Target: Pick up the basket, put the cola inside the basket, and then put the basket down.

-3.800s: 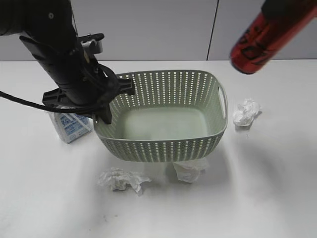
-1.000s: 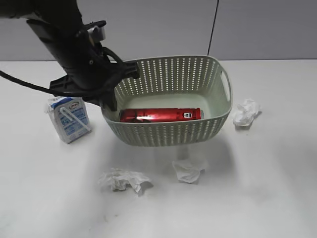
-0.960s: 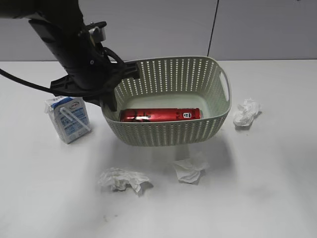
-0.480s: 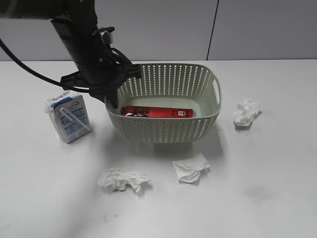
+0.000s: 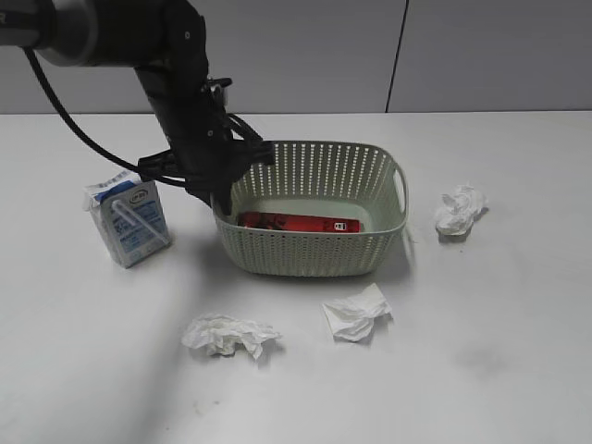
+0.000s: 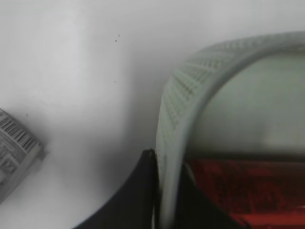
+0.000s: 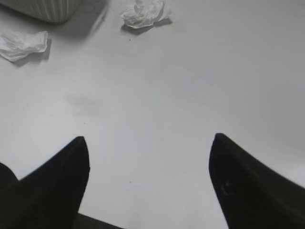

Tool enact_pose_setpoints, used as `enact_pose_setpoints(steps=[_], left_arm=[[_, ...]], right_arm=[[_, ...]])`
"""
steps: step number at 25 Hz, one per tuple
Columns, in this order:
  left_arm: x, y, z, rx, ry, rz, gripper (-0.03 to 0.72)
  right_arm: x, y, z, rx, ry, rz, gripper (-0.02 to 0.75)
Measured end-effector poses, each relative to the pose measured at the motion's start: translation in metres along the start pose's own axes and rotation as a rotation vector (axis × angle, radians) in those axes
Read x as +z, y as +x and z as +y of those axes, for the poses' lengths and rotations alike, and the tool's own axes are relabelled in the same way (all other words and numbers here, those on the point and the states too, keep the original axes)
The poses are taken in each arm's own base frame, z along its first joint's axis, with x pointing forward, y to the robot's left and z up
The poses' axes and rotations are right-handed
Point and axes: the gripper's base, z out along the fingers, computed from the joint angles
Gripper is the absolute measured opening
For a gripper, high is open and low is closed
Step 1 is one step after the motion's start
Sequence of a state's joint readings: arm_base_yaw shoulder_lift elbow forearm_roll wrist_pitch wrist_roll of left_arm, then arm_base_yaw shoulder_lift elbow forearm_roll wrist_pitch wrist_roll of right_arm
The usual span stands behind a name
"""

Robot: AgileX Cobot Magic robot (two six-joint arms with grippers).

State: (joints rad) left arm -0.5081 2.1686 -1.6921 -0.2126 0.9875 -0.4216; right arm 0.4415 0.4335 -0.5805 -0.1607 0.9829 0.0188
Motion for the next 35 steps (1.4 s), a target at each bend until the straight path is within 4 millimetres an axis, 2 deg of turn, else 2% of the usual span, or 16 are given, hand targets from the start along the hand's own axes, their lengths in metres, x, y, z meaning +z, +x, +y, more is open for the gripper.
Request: enact_pose_setpoints(steps=[2,6,13,15,16,22,24,28,35], left_arm=[[0.008,0.000,0.002,-0.004,-0.010,0.014,0.004],[0.009,-0.003,0.001,-0.002,-0.004,-0.004,0.004],[0.008,-0.007,0.000,0.001,0.008,-0.042,0.020],[0.008,-0.007,-0.001,-0.001,0.015,-0.050,0.072],[0.008,-0.008,-0.002,-0.003,0.025,-0.057,0.123],[0.007,-0.008,-0.003,0.000,0.040,-0.057,0.554],[0.006,-0.007,-0.003,0.012,0.040,-0.048,0.641],[-0.009,-0.006,-0.006,0.059,0.051,-0.066,0.678],[-0.072,-0.010,0.001,0.099,0.053,-0.212,0.675]], right_arm=[[-0.007,0.014,0.000,0.008,0.004,-0.057,0.594],[-0.019,0.033,0.000,0.022,0.012,-0.130,0.594],[-0.034,0.051,-0.001,0.041,0.021,-0.246,0.590],[-0.038,0.055,-0.002,0.045,0.023,-0.275,0.588],[-0.040,0.056,-0.002,0.047,0.024,-0.291,0.587],[-0.042,0.058,-0.002,0.049,0.026,-0.309,0.585],[-0.042,0.058,-0.002,0.049,0.026,-0.309,0.585],[-0.042,0.058,-0.002,0.049,0.026,-0.309,0.585],[-0.042,0.058,-0.002,0.055,0.035,-0.307,0.585]])
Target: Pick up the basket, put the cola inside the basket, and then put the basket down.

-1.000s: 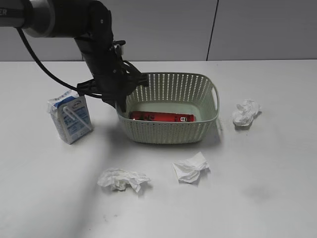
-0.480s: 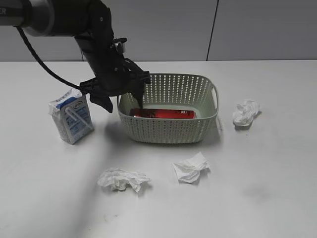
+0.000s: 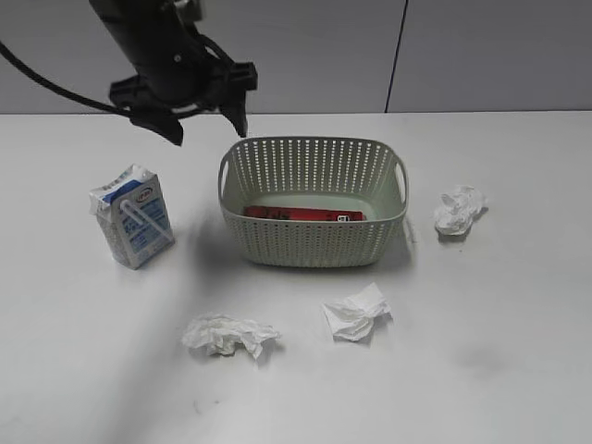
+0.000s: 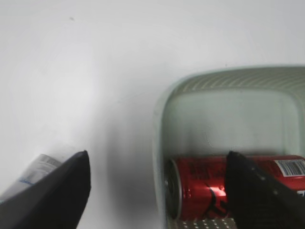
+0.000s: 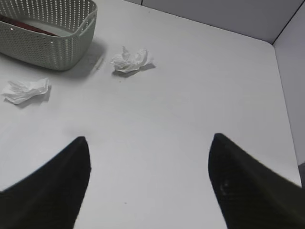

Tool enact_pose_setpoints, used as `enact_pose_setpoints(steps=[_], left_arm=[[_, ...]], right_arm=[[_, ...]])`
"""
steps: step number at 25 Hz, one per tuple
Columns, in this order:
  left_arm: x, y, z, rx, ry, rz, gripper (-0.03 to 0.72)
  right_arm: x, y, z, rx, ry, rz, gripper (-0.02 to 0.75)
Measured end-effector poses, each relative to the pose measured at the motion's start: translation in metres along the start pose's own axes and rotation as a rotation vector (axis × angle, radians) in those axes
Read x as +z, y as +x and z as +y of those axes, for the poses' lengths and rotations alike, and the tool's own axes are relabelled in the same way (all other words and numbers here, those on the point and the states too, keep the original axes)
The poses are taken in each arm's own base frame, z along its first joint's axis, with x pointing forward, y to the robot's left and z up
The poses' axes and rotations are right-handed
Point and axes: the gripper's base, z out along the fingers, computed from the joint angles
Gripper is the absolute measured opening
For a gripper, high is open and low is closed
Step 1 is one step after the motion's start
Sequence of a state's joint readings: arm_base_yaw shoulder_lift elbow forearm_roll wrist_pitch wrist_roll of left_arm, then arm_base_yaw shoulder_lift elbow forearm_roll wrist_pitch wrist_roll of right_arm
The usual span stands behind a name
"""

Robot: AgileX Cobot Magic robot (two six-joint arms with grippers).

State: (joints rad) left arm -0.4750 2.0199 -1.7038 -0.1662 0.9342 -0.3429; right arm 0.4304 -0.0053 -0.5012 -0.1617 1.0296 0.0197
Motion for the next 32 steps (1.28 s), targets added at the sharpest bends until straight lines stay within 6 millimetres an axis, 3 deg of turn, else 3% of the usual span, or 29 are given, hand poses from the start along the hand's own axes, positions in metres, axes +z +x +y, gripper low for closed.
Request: enact_pose_setpoints(steps=[6,11,18,23,27,32], left_arm=[[-0.054,-0.011,0.016,0.054,-0.047,-0.124,0.652],[-0.090,-0.011,0.035,0.168,-0.190,-0.165,0.641],[-0.125,-0.010,0.086,0.186,-0.345,-0.083,0.631],[-0.145,-0.011,0.121,0.129,-0.360,-0.077,0.613],[-0.165,-0.003,0.129,0.076,-0.312,-0.107,0.545],[-0.185,0.026,0.126,0.072,-0.294,-0.119,0.489]], right_arm=[[-0.002,0.001,0.001,0.064,0.139,0.018,0.584],[-0.003,0.001,0.002,0.111,0.244,0.031,0.584],[-0.003,0.001,0.002,0.123,0.272,0.035,0.584],[-0.003,0.001,0.002,0.124,0.272,0.035,0.584],[-0.003,0.001,0.002,0.124,0.272,0.035,0.584],[-0.003,0.001,0.002,0.124,0.272,0.035,0.584]])
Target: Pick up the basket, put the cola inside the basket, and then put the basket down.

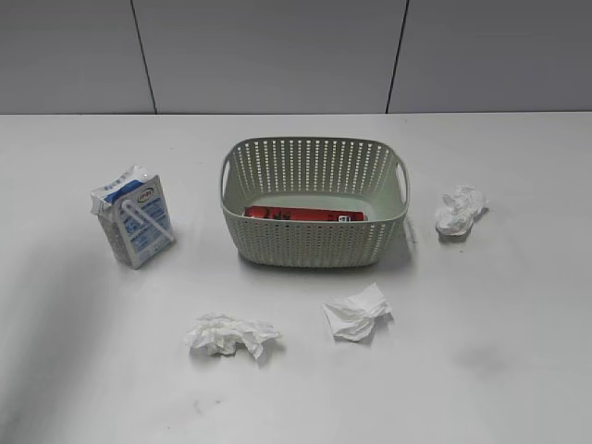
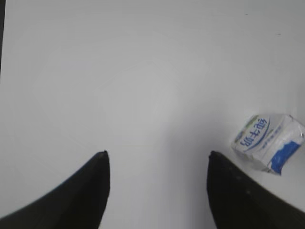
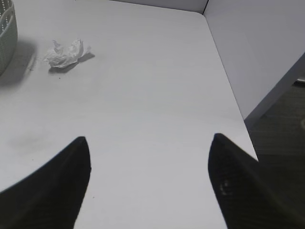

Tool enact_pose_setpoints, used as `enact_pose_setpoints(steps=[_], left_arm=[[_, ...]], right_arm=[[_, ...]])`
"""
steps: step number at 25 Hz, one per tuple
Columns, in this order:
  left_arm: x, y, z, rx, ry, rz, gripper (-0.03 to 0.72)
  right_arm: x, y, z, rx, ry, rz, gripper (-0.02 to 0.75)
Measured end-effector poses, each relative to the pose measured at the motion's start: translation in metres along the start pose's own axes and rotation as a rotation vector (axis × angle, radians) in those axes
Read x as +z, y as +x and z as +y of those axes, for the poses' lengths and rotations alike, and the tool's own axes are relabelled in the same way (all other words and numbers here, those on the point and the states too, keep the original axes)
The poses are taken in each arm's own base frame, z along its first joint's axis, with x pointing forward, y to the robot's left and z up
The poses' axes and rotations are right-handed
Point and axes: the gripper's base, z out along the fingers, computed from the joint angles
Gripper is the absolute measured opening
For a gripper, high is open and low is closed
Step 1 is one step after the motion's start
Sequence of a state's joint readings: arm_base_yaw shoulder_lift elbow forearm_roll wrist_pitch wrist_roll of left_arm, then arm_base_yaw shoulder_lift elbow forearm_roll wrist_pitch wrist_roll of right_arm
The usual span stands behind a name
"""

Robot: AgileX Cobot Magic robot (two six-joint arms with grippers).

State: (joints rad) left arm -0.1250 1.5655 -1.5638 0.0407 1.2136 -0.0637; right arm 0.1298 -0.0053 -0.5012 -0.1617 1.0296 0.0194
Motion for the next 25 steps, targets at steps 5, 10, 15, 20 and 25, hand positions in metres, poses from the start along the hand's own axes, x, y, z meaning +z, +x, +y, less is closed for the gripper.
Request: enact_pose_setpoints(steps=[5,10,15,20,25], left_arm=[[-0.027,0.047,0.003,-0.001,0.002,-0.007,0.477],[-0.043,0.112,0.008,0.008,-0.007,0.000,0.505],[-0.046,0.176,0.011,0.016,-0.008,-0.006,0.610],[-0.037,0.237,0.014,0.016,-0.005,-0.059,0.622],[-0.033,0.282,0.016,0.013,0.001,-0.189,0.622]], right_arm=[[0.000,0.000,0.000,0.000,0.000,0.000,0.584],[0.000,0.000,0.000,0.000,0.000,0.000,0.584],[0.000,0.000,0.000,0.000,0.000,0.000,0.584],[0.000,0.000,0.000,0.000,0.000,0.000,0.584],[0.000,0.000,0.000,0.000,0.000,0.000,0.584]])
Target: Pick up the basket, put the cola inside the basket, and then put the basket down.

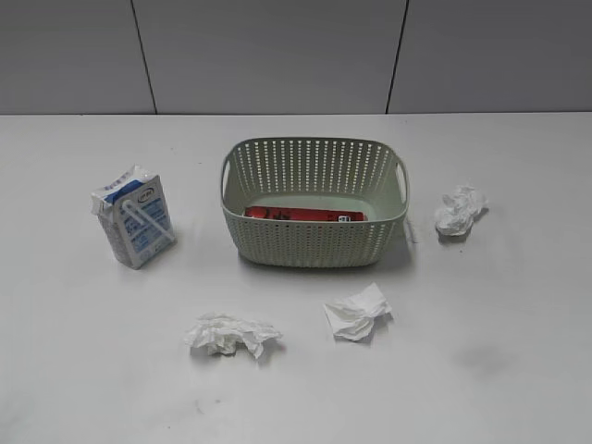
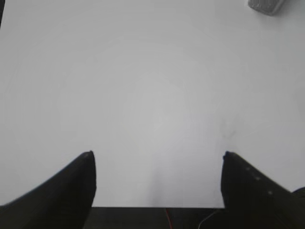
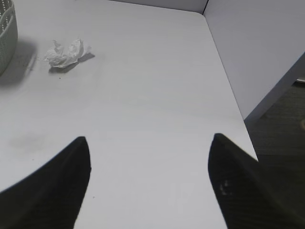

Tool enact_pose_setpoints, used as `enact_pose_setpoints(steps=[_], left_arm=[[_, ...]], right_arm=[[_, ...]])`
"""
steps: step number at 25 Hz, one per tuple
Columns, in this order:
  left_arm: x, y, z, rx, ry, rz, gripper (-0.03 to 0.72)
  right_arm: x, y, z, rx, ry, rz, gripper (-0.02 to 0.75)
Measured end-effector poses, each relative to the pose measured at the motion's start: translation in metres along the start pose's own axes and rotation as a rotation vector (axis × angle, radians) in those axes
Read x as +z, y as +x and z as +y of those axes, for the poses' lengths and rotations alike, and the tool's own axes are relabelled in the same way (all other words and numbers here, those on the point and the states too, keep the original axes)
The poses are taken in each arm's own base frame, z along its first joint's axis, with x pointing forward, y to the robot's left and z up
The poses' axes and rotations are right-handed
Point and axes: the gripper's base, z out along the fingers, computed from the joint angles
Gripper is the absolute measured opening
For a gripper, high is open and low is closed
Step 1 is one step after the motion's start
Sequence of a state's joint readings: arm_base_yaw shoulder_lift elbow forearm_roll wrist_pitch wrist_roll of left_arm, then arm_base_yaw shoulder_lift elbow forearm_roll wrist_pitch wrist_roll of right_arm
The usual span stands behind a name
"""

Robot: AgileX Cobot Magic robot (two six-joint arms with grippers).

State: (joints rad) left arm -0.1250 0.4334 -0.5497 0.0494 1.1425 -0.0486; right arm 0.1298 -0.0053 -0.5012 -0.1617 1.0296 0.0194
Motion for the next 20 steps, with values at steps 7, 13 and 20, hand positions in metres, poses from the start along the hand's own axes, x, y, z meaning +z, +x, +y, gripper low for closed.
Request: enact_pose_setpoints(steps=[7,13,20], left_arm=[[-0.020,0.036,0.002,-0.009,0.002,-0.306,0.583],[-0.031,0.050,0.004,-0.011,-0.005,-0.425,0.573],[-0.031,0.050,0.004,-0.011,-0.005,-0.426,0.570]], right_arm=[[0.000,0.000,0.000,0.000,0.000,0.000,0.583],[0.000,0.000,0.000,0.000,0.000,0.000,0.583],[0.000,0.000,0.000,0.000,0.000,-0.001,0.582]])
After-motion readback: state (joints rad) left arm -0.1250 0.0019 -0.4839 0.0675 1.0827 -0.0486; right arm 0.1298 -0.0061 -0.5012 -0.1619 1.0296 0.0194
